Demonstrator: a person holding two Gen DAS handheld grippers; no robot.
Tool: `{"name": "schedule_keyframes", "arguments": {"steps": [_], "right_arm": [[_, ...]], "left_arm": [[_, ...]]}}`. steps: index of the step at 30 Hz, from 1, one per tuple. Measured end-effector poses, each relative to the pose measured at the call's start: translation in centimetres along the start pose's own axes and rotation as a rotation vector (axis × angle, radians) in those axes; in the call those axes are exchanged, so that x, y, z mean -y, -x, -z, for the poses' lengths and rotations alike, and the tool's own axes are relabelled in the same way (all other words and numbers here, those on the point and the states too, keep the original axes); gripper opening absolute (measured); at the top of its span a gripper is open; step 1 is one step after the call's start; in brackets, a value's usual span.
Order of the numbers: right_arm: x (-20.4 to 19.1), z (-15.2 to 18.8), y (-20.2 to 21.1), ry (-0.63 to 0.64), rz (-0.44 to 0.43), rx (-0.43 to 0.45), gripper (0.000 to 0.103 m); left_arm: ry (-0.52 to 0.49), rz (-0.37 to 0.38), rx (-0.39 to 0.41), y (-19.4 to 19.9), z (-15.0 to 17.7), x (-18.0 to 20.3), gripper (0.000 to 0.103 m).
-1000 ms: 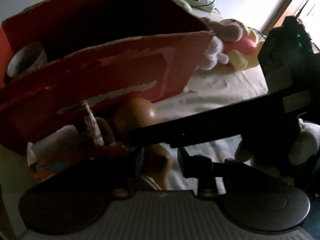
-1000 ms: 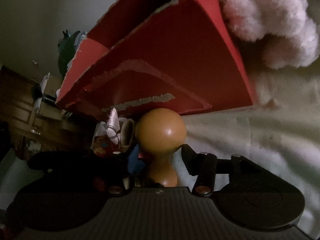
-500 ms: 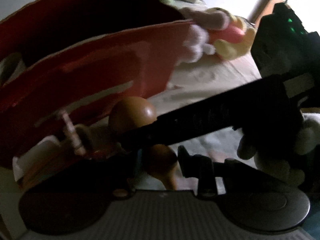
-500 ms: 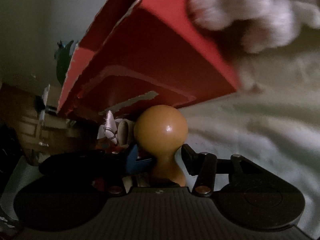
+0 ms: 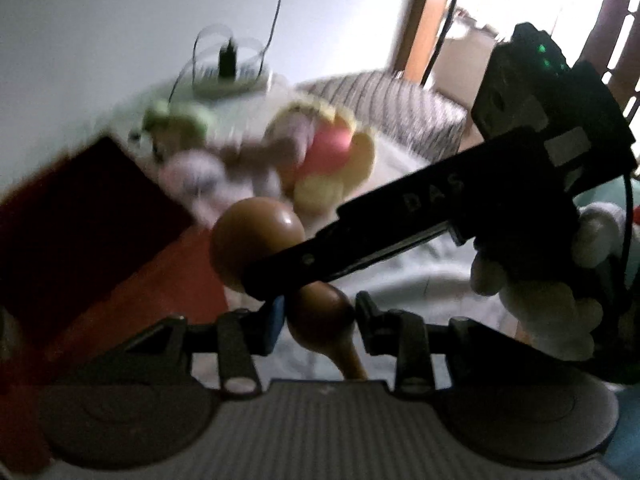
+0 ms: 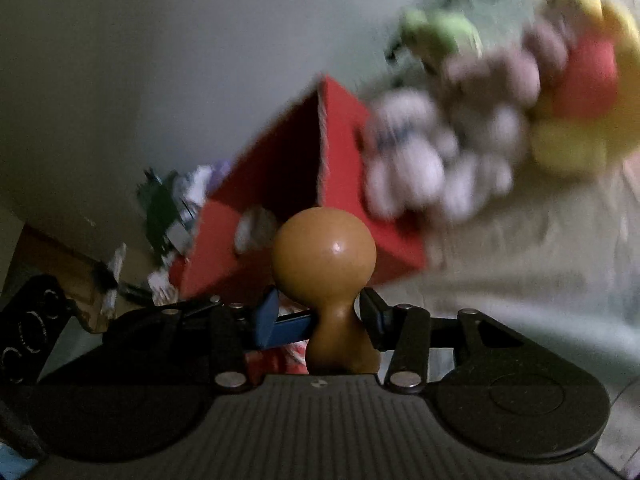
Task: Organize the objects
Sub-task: 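Lift the orange wooden figure with the right gripper toward the box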
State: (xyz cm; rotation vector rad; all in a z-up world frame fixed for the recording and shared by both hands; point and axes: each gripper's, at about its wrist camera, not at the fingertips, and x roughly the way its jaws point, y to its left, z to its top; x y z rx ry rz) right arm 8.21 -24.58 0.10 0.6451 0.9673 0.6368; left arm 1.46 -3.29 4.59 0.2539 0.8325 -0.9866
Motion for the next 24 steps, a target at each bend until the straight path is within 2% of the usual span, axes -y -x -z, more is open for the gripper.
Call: {"name": "schedule_keyframes", "arguments": {"steps": [3, 6, 8, 12, 18, 24], "right_arm": [[-2.3, -1.7, 0.8, 0.063, -0.01, 0.06, 0.048], [-4.3, -3.7, 0.7, 0.125, -0.026, 0.096, 0.048], [-5.8, -5.0, -0.4, 0.152, -0.04, 0.107, 0.048], [-8.1, -7.5, -3.3, 0.2, -0.066, 0.1, 0.048], [-9.6, -10.2, -9.2, 0.222, -0.086, -0.001, 0.048], [-9.9, -10.3, -15.7, 0.221, -0.056, -0.131, 0.048]], "left_arm": [[-0.022, 0.002, 0.072, 1.1, -2.4, -0.1, 0.033], [-0.035, -0.029, 0.133, 2.6, -4.2, -0.9, 0.033], [-0.04, -0.063, 0.157, 4.5, -4.5, -1.8, 0.033], [-0.01, -0.131, 0.181, 6.0, -5.6, -4.3, 0.033], [0.084, -0.207, 0.155, 6.9, -5.3, -9.7, 0.033], [0.165, -0.262, 0.06, 4.9, -3.6, -14.0, 0.034]]}}
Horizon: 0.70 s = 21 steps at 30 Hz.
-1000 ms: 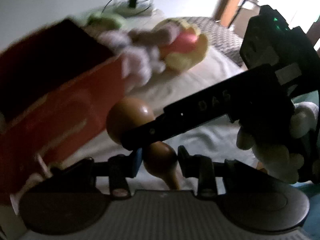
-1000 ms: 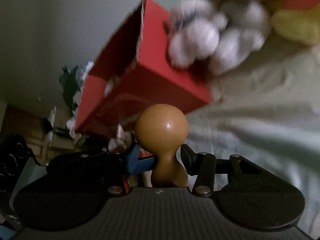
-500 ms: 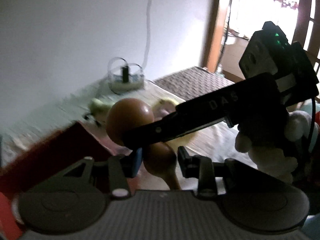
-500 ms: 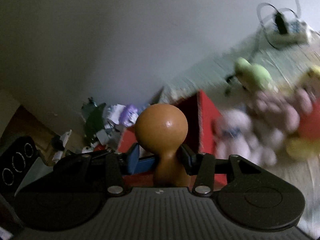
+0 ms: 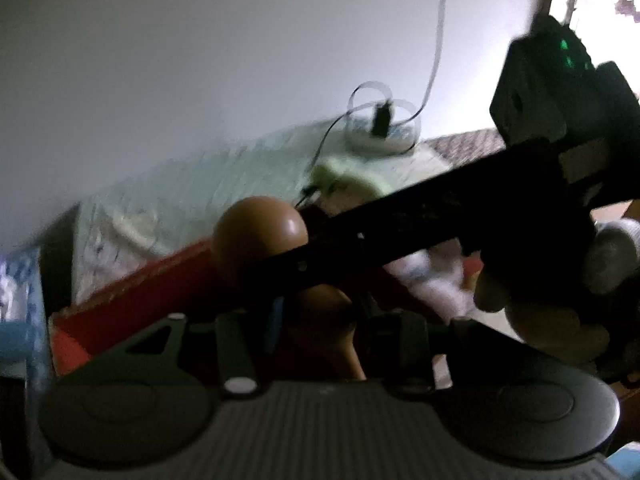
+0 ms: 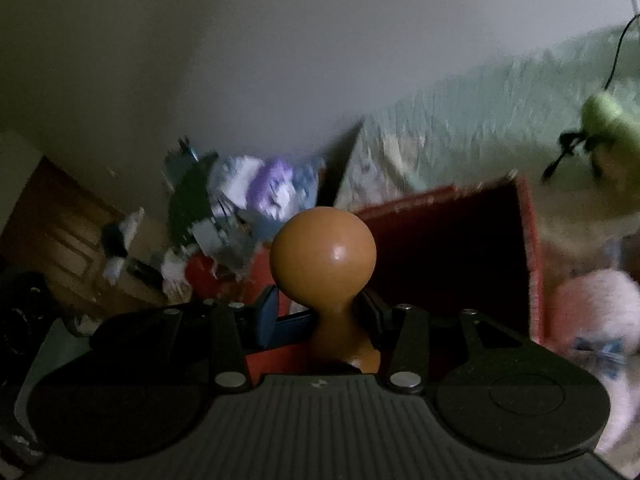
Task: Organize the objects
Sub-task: 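Lower the wooden figure into the red box and open the right gripper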
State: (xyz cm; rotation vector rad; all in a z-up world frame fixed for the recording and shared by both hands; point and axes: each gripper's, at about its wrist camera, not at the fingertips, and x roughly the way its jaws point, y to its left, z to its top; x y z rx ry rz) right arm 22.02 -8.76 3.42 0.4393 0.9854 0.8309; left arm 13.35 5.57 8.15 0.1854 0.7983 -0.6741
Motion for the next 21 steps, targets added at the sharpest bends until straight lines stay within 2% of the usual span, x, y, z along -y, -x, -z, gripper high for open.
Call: {"name": "schedule_keyframes", "arguments": {"steps": [7, 16, 18, 21], "right_arm": [[0.9, 0.2, -5.6, -0.019, 0.04, -0.131, 0.047], [1.2, 0.6, -10.1, -0.032, 0.086, -0.252, 0.047], [1.5, 0.7, -10.6, -0.05, 0.093, -0.281, 0.046], [1.7, 0.7, -10.6, -0.068, 0.091, -0.287, 0.045]], "left_arm": [[0.039, -0.041, -0.123, -3.3, 2.1, -3.0, 0.035], [0.071, -0.082, -0.256, -7.0, 3.6, -5.7, 0.037], [0.081, -0.088, -0.277, -7.2, 3.9, -6.1, 0.04], [0.099, -0.097, -0.274, -7.0, 4.2, -6.6, 0.04]]}}
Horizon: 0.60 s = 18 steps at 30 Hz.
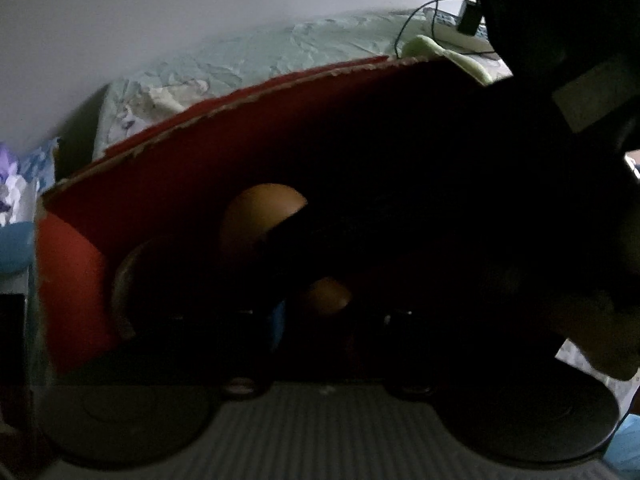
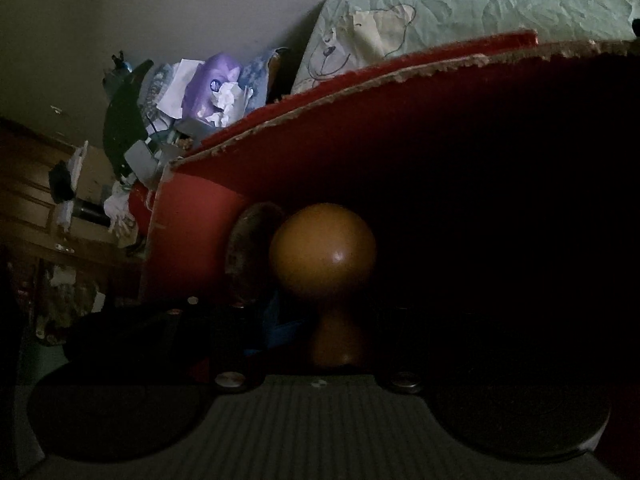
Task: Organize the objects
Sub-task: 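Lower the wooden figure into the red box and open the right gripper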
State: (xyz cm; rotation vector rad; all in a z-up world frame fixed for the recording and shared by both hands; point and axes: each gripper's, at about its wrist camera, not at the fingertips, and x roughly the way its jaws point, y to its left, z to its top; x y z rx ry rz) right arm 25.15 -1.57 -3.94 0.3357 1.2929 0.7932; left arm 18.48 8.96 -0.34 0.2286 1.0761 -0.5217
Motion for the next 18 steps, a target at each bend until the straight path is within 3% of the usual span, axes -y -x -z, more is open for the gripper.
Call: {"name": "schedule_keyframes", "arguments": {"steps": [4, 9, 14, 15, 18], "right_arm": [[0.9, 0.1, 0.0, -0.054, -0.021, -0.019, 0.043], [0.6, 0.2, -0.2, -0.032, -0.025, -0.033, 0.039], [1.1, 0.0, -0.2, -0.071, -0.003, -0.017, 0.039], [1.0, -0.1, -0.4, -0.062, -0.001, -0.021, 0.037], [0.4, -0.1, -0.5, -0.017, -0.003, -0.019, 0.028]], "left_arm": [[0.034, -0.028, 0.003, 0.2, 0.3, -0.9, 0.04], [0.069, -0.028, -0.002, 0.5, 0.8, -1.1, 0.04], [0.086, -0.053, -0.044, -0.6, 1.5, -0.8, 0.043], [0.083, -0.065, -0.048, -0.8, 1.6, -0.7, 0.041], [0.091, -0.066, -0.034, -0.7, 1.5, -0.7, 0.047]]}}
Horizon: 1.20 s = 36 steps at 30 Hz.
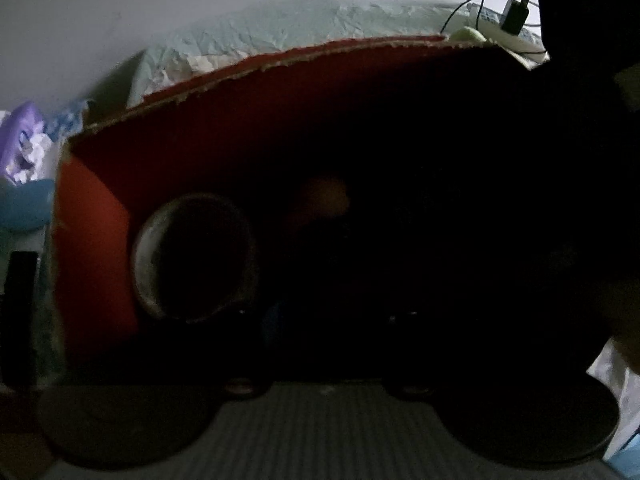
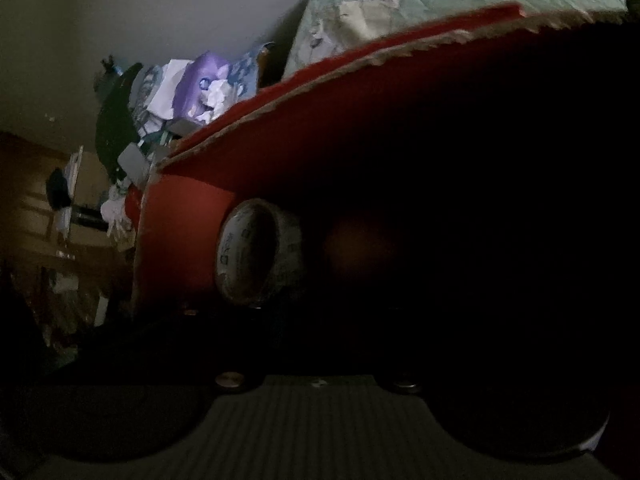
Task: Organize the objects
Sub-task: 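Lower the wooden figure into the red box and open the right gripper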
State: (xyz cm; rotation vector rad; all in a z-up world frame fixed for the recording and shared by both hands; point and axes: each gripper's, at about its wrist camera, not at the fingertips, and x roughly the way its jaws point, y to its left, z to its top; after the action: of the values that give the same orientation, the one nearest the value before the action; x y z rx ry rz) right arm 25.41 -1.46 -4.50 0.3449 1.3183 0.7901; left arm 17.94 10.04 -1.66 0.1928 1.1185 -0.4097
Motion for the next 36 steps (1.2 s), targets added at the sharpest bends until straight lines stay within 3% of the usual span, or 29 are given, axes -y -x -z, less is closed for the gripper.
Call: {"name": "schedule_keyframes", "arguments": {"steps": [2, 14, 27, 32, 36], "right_arm": [[-0.2, 0.1, 0.1, 0.031, -0.032, 0.004, 0.025], [-0.4, 0.3, 0.4, 0.027, 0.028, 0.078, 0.026], [-0.6, 0.6, 1.1, 0.052, 0.044, 0.141, 0.026], [-1.3, 1.6, 2.8, 0.073, 0.096, 0.239, 0.026], [-1.3, 3.0, 4.3, 0.05, 0.079, 0.268, 0.026]], "left_arm": [[0.001, -0.01, -0.004, -0.1, 0.0, 0.1, 0.048], [-0.004, -0.082, 0.005, -0.1, 0.2, 1.0, 0.058], [-0.018, -0.104, 0.018, -0.1, 0.3, 1.3, 0.058], [-0.016, -0.143, 0.058, 1.9, 0.6, 2.4, 0.057], [-0.03, -0.177, 0.097, 3.7, 1.0, 3.6, 0.057]]}}
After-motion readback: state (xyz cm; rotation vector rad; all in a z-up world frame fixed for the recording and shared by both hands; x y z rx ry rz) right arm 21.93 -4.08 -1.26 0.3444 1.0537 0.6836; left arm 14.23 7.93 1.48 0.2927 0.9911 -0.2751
